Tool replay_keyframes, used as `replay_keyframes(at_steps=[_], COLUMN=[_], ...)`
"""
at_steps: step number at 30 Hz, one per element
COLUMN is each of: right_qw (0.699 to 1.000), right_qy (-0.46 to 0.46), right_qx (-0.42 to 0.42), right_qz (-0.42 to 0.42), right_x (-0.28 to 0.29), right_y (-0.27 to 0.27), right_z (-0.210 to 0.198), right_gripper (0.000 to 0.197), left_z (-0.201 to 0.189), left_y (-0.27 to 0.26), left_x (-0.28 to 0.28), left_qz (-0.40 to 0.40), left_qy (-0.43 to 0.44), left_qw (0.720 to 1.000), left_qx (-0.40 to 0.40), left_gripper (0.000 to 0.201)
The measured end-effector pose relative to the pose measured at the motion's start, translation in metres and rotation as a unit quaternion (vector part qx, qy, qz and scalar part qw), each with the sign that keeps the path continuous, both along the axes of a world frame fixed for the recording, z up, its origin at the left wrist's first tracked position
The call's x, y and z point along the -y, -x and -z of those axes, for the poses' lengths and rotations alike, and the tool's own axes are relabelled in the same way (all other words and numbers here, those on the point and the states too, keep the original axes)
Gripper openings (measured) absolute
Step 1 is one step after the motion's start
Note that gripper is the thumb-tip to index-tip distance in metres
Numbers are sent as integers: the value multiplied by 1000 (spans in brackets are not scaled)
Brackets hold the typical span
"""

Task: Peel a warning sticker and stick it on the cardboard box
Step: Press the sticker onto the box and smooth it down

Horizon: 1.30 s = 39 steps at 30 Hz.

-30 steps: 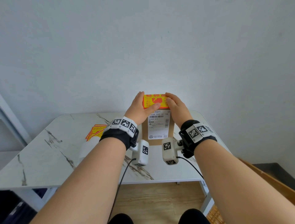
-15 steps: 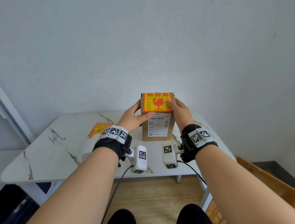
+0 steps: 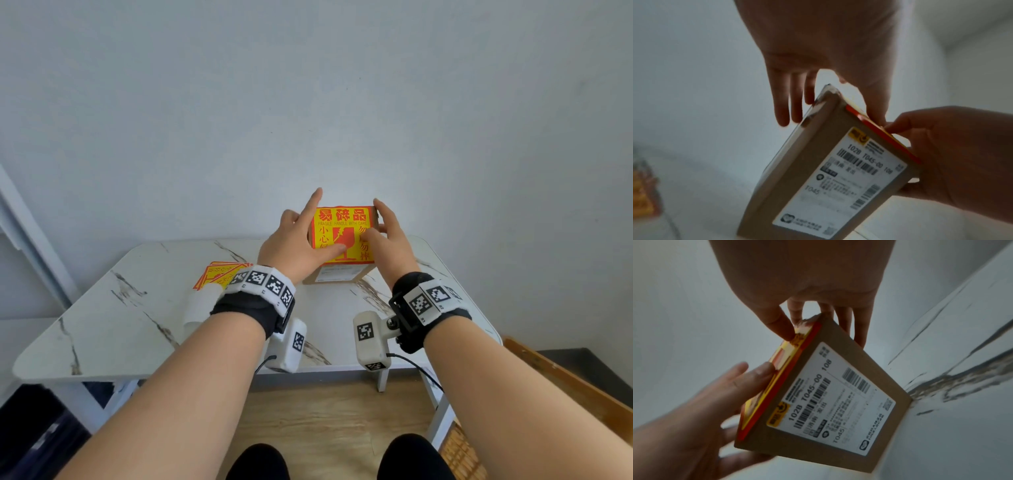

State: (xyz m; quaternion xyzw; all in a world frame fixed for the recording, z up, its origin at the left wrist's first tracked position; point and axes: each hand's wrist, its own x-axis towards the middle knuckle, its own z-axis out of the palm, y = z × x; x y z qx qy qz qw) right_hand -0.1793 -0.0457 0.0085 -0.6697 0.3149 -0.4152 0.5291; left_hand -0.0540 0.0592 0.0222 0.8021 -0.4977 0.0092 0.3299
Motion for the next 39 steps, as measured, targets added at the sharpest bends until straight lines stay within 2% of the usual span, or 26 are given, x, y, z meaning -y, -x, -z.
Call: replay_keyframes(at_steps=[1, 3, 7, 14, 18, 21, 24, 27, 30, 34, 39], right_qw=[1000, 1000, 1000, 1000, 998, 995, 994, 992, 989, 977, 974], right_qy=[0, -5, 4, 10, 62, 88, 91, 96, 87, 98, 121], right_qx=[-3, -1, -7, -1, -16, -35, -54, -73, -96, -149, -161], right_qz=[-1, 0, -6, -6, -13, -7, -14, -29, -74, -115, -107], right_x=[1, 3, 2, 6, 9, 14, 16, 21, 29, 40, 44], right_y=[0, 1, 0, -2, -1, -4, -7, -11, -7, -6, -6], right_z=[-1, -2, 0, 3, 3, 1, -1, -1, -3, -6, -7], right_gripper=[61, 60, 60, 61, 55, 43, 41, 50, 68, 90, 92], left_z=[-4, -11, -16, -19, -11, -6, 0, 6, 3, 0, -4], left_y=[0, 0, -2, -4, -15, -19, -22, -31, -38, -44, -46], left_x=[0, 2, 10, 19, 18, 15, 15, 16, 11, 11, 14], left_qz=[-10, -12, 19, 26, 33, 33, 12, 39, 69, 95, 96], left_qy=[-9, -23, -58, -58, 6, 60, 121, 69, 36, 19, 18], left_qw=[998, 993, 989, 995, 999, 998, 990, 986, 977, 973, 974], left_qx=[60, 118, 138, 76, 4, -15, -72, -146, -199, -209, -204], left_gripper=[90, 77, 68, 70, 72, 63, 52, 64, 71, 77, 76])
